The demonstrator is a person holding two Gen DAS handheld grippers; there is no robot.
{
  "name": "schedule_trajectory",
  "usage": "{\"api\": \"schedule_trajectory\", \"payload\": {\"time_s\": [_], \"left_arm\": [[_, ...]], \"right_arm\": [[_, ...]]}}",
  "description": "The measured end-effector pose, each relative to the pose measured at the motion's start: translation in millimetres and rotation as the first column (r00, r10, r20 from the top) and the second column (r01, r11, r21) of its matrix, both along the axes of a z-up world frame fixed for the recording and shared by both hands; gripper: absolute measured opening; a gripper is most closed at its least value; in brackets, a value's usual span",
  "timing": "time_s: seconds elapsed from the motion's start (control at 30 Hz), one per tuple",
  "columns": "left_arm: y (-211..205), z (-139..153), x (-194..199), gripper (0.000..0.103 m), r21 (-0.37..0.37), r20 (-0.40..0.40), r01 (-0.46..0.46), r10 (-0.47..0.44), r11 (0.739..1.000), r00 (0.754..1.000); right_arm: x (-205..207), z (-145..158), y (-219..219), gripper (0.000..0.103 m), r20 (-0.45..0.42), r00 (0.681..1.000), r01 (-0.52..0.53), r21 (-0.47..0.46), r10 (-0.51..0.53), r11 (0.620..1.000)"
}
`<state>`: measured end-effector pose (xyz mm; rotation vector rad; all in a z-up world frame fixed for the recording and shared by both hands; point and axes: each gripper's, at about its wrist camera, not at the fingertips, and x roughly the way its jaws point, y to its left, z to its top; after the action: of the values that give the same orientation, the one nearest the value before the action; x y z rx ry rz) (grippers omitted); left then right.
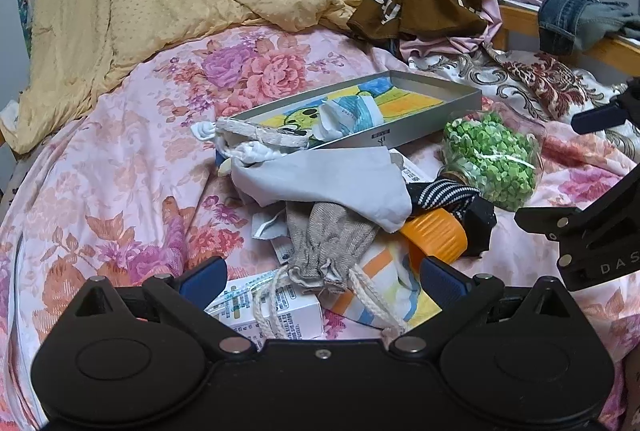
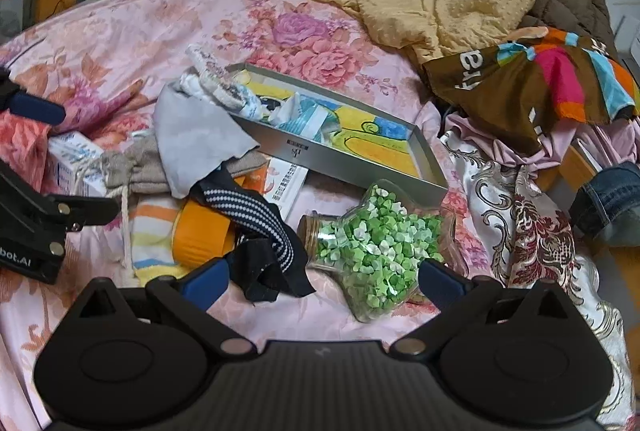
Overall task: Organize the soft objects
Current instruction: 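Move left tool to the orange cylindrical item while right tool approaches the black striped sock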
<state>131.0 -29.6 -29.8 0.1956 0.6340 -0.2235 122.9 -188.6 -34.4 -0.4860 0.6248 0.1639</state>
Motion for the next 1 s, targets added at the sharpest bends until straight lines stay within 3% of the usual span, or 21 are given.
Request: {"api": "schedule_trajectory", "payload": {"time_s": [0.27, 0.47, 0.6, 0.73, 1.0], "left_arm": [[-9, -4, 1, 0.102, 0.046, 0.002, 0.043, -0.043, 0.998, 0.999], [-22, -11, 3, 0.102, 0.1, -0.011, 0.102, -0.101, 0.99, 0.995], [-32, -16, 0, 0.102, 0.16, 0.016, 0.149, -0.154, 0.976, 0.988], [-47, -23, -7, 0.102, 0.273, 0.059, 0.228, -0.252, 0.935, 0.966], [-76, -47, -15, 0.102, 0.457, 0.089, 0.34, -0.423, 0.822, 0.902]], "right_arm": [[1, -13, 3, 0.103, -0.036, 0.99, -0.139, -0.132, 0.135, 0.981], [-2, -33, 5, 0.103, -0.044, 0.959, -0.282, -0.301, 0.282, 0.911], [1, -44, 5, 0.103, -0.041, 0.94, -0.331, -0.353, 0.339, 0.875], [2, -52, 6, 0.103, -0.03, 0.917, -0.379, -0.372, 0.397, 0.847], [7, -71, 15, 0.102, -0.007, 0.865, -0.448, -0.459, 0.502, 0.767]]}}
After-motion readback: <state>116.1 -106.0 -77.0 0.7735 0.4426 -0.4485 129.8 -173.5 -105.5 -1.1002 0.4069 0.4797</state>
